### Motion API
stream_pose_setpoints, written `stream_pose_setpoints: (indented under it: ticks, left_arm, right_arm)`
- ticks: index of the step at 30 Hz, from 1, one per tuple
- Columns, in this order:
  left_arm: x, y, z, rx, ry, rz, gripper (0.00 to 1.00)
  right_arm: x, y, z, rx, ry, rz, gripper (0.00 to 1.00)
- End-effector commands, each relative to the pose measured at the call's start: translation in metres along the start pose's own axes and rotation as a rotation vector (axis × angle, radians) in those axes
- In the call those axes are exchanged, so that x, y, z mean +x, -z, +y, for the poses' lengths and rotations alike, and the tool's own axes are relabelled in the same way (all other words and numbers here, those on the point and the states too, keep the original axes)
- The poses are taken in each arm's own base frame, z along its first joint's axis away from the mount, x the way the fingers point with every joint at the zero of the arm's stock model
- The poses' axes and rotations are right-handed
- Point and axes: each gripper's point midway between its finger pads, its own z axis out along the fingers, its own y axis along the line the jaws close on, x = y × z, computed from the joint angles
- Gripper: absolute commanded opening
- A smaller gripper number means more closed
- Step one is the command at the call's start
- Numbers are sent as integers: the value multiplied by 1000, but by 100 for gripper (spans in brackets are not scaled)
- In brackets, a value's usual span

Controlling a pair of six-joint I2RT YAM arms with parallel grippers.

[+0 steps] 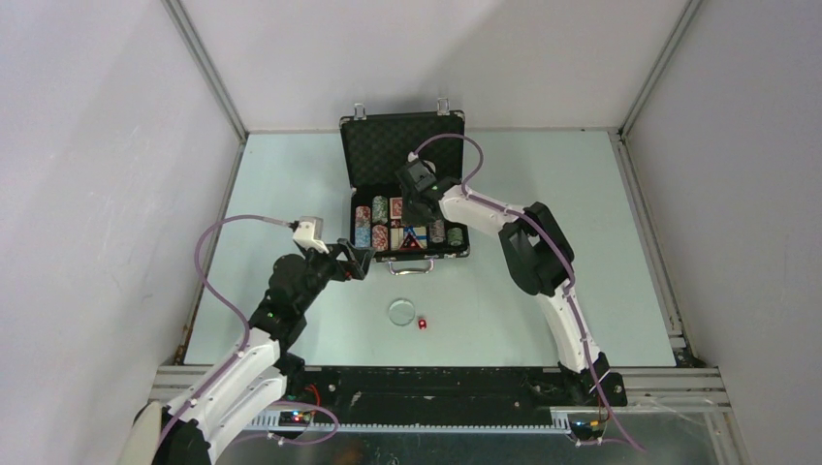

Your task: Pack up texas hold em set

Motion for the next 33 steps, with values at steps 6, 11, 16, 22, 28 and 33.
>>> stream_pose_setpoints:
  ticks: [6,11,16,22,28,33]
  left_arm:
    - [-20,-1,-8,21,-29,-51,98]
    - [-21,-1,-8,21,-30,-53,98]
    - [-20,-1,-9,22,-30,-52,98]
    - [-20,-2,-8,21,-32,-49,98]
    - [-20,-1,-8,18,-34,-49,98]
    - [-20,-1,-8,17,-33,-48,98]
  right_arm:
    - [-17,5,-14,61,-7,-36,23]
    - [-22,7,-16,85,10,-53,34]
    - [-24,10,-5,64,29,-45,46]
    - [-37,27,9,29,30,-70,45]
    - [-29,59,16,9,65,-72,46]
    - [2,98,20,-29,114,-65,49]
